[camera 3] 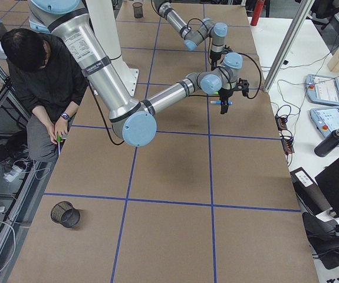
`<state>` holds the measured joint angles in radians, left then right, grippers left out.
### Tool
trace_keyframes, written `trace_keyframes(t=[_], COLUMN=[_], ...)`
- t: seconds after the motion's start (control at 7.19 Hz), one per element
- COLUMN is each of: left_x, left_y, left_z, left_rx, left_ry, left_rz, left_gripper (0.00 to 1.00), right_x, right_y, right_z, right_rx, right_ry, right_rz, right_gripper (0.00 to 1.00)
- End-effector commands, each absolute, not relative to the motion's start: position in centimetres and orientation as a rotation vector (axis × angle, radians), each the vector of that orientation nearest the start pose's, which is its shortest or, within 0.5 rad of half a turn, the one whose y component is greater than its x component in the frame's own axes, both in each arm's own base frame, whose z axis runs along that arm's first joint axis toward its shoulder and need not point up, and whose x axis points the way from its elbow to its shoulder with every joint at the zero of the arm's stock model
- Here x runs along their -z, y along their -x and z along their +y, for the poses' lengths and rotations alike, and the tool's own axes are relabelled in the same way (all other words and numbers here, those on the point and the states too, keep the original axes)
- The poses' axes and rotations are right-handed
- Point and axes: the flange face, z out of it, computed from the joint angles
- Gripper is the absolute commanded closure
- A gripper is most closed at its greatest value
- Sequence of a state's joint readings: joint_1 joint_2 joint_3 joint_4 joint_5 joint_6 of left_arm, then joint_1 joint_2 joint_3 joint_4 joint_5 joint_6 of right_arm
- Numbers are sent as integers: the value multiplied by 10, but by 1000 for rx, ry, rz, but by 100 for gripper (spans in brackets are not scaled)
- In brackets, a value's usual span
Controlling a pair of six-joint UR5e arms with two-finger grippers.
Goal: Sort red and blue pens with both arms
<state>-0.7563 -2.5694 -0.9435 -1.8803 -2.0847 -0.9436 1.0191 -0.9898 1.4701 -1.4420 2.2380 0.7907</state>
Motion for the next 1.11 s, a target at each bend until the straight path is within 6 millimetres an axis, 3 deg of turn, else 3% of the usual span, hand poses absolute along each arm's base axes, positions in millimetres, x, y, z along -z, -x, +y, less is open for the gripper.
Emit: trace_keyframes(t=[0.0,0.28,0.56,0.97], left_x=[-259,-264,-265,-268], left_y=[-570,-572,-572,-573], left_z=[-645,-645,-645,-645], left_rx=[-62,-63,-60,-60], left_ry=[-47,-42,-39,-36], left_rz=[833,828,826,821], left_gripper=[29,33,43,46], right_x=[-343,-343,-343,-344], right_y=[310,310,309,309], right_z=[-640,-640,-640,-640], right_rx=[-19,-20,-22,-24], right_ry=[-58,-57,-58,-54], right_rz=[-870,-870,-870,-869], right_gripper=[1,1,1,1])
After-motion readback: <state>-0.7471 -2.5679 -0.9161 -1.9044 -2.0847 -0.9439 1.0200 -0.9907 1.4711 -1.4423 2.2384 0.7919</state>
